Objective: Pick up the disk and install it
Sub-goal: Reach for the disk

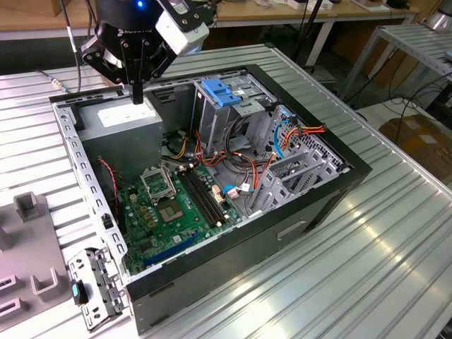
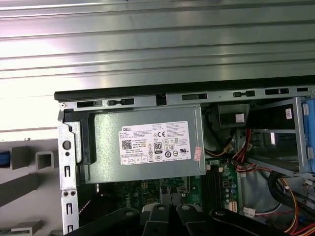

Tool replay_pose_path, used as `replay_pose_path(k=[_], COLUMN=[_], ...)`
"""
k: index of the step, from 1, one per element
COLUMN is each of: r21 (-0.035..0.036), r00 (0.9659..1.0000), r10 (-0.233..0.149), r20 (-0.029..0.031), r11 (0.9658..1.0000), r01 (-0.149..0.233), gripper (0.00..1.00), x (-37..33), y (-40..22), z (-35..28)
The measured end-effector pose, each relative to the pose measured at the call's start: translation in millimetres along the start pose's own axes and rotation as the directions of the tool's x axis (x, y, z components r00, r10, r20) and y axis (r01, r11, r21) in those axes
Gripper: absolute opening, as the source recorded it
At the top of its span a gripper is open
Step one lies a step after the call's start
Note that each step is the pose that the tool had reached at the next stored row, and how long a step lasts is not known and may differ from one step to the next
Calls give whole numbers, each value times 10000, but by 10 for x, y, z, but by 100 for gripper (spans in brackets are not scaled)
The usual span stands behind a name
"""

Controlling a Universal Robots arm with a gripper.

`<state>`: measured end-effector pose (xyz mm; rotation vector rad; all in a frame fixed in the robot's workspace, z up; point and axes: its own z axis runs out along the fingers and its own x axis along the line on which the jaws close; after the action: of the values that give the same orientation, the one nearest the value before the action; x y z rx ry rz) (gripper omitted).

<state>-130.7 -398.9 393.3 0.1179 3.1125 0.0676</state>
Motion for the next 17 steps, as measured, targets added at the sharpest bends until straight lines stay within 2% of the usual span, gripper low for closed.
replay_pose_path(k=[17], r21=[0], r00=[10000], r10=[1], r20=[-5], r11=[10000], r01=[-1], gripper=[11], x=[66], y=[-5], z=[-1])
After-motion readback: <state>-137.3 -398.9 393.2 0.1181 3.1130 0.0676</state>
